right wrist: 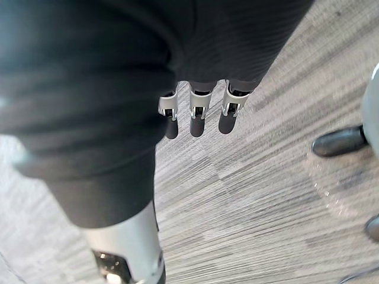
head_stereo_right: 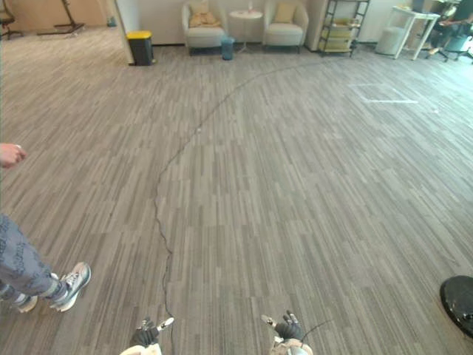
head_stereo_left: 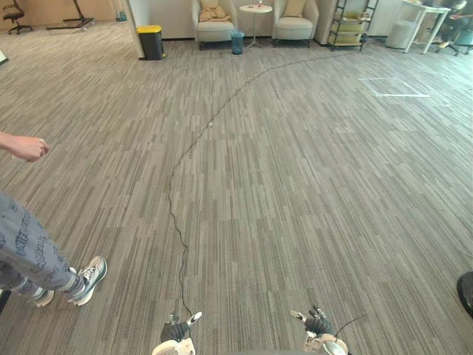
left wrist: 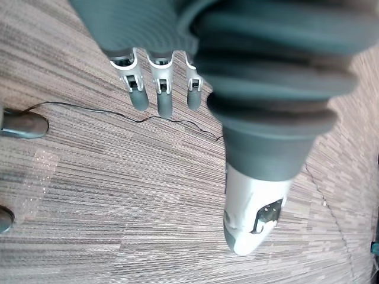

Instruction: Pick up cushions and gather them together orderly.

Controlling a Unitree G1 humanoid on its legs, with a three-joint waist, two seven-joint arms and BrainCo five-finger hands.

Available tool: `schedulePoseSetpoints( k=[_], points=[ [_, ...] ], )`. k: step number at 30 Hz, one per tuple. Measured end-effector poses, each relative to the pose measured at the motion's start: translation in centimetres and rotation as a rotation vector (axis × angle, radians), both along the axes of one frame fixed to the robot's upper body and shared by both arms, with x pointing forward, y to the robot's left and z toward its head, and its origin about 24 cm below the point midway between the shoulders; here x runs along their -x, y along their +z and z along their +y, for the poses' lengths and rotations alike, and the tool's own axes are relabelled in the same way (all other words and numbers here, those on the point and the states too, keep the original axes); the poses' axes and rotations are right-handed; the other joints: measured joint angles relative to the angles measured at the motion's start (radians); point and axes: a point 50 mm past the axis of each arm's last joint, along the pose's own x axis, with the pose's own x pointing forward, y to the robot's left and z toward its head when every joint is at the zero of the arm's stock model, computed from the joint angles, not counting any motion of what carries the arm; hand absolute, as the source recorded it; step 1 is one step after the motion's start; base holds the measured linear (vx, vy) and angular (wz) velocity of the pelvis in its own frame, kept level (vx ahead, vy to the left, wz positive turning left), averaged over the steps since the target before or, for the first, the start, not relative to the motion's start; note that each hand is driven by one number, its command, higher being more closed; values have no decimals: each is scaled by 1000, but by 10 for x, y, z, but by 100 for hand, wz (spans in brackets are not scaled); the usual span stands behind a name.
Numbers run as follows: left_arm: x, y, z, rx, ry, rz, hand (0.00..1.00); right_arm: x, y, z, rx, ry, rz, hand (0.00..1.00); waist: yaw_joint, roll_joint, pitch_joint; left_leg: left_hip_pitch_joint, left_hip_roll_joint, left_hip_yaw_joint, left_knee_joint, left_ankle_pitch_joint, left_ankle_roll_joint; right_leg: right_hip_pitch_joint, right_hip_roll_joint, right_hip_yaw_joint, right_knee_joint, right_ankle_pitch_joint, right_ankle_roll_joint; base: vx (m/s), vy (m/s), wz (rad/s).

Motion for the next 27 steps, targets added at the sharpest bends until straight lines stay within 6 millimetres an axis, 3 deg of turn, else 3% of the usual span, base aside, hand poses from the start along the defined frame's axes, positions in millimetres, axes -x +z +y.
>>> schedulePoseSetpoints(
  k=[5,27],
  points=[
    [-3,-1,3,-17,-27,12,0,2,-1,-5,-3,-46,9,0,2,-10,12,3,-7,-1,0,0,0,0,-7,-11,1,0,0,16,-7,3],
    [4,-5,5,-6,27,58,0,4,-2,-9,-28,-122,3,0,2,0,18,-12,-15,-24,-1,4,7,2,-12,-37,-20,1,-1,-38,-50,3]
  ],
)
